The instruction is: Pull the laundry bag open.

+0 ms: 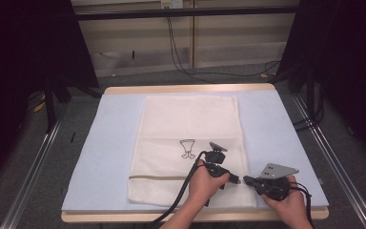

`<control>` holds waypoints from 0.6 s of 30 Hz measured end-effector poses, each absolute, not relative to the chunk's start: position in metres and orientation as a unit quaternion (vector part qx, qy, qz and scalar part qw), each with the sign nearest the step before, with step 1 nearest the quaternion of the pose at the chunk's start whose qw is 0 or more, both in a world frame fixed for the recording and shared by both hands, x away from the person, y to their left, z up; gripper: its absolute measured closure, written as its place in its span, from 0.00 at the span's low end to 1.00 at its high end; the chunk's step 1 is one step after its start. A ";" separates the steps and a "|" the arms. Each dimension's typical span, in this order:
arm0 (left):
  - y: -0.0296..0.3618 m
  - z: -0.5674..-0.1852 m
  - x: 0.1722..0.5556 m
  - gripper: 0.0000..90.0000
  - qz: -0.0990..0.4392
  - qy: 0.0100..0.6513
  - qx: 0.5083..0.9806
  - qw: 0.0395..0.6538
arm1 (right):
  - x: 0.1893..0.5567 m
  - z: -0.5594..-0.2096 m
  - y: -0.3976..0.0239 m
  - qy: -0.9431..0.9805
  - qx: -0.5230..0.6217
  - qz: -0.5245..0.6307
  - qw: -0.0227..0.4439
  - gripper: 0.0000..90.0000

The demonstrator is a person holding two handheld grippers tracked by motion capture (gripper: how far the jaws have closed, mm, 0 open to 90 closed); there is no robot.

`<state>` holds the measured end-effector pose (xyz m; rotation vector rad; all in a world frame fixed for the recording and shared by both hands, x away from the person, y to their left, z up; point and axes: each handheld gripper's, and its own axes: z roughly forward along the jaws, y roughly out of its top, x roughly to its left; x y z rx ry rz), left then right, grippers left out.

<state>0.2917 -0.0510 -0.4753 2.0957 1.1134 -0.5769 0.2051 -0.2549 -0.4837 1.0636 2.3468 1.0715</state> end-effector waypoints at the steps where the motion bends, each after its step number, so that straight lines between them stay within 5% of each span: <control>1: -0.048 -0.475 0.293 0.97 -0.227 0.430 0.803 0.343 | 0.205 -0.484 -0.255 0.828 0.376 0.377 0.174 1.00; 18: 0.036 -0.457 0.304 0.97 -0.222 0.469 0.780 0.350 | 0.207 -0.484 -0.256 0.830 0.373 0.379 0.169 1.00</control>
